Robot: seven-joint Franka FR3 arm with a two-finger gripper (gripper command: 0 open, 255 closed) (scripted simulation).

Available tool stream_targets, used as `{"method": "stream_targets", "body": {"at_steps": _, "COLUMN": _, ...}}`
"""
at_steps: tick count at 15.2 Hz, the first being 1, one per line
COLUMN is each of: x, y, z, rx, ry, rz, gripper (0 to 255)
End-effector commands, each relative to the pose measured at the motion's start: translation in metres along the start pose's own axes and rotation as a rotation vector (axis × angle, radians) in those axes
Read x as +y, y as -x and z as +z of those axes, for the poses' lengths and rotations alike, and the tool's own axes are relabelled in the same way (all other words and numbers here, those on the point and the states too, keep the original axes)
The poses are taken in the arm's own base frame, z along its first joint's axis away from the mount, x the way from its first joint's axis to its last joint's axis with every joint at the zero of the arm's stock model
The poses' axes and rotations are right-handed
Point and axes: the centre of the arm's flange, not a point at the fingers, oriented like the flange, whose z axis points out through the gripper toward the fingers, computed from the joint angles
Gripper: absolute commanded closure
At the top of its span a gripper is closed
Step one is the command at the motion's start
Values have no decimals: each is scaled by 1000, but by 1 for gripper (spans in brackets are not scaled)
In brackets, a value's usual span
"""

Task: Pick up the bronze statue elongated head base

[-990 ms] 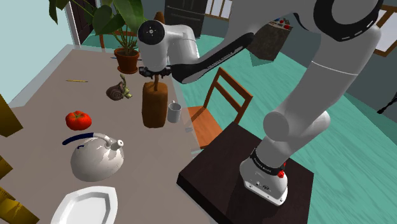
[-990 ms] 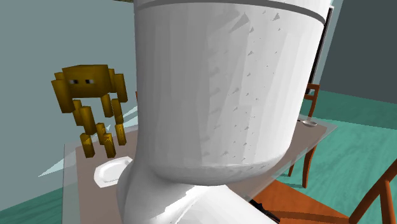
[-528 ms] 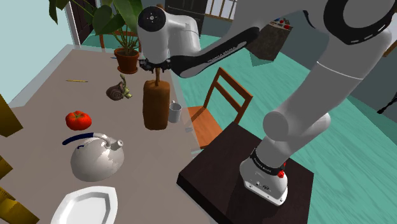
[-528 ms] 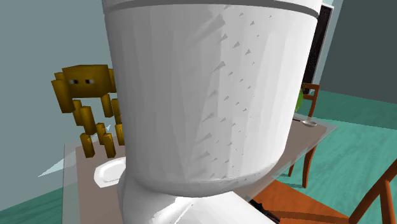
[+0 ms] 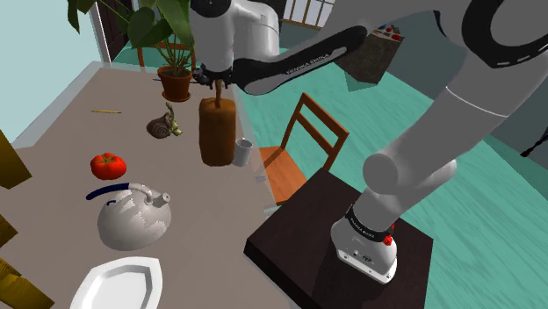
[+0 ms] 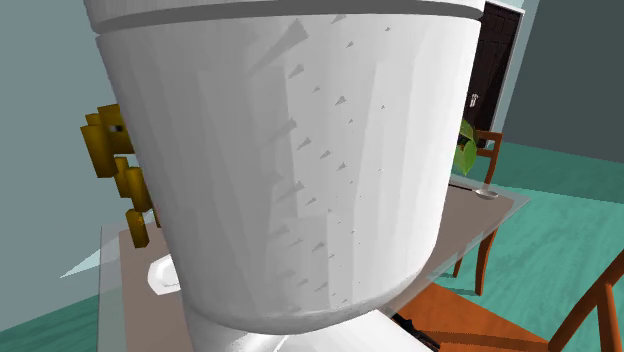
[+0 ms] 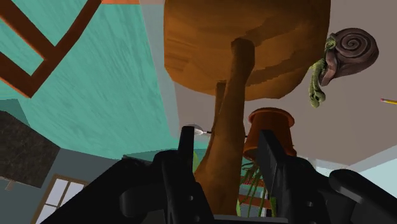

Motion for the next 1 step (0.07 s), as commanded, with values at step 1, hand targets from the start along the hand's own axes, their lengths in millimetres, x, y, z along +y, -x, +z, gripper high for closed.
{"method": "stream_targets", "body": {"at_steps": 1, "x": 0, "y": -3, "z": -4, "rx": 3, "ry": -2, "rz": 1, "gripper": 255}}
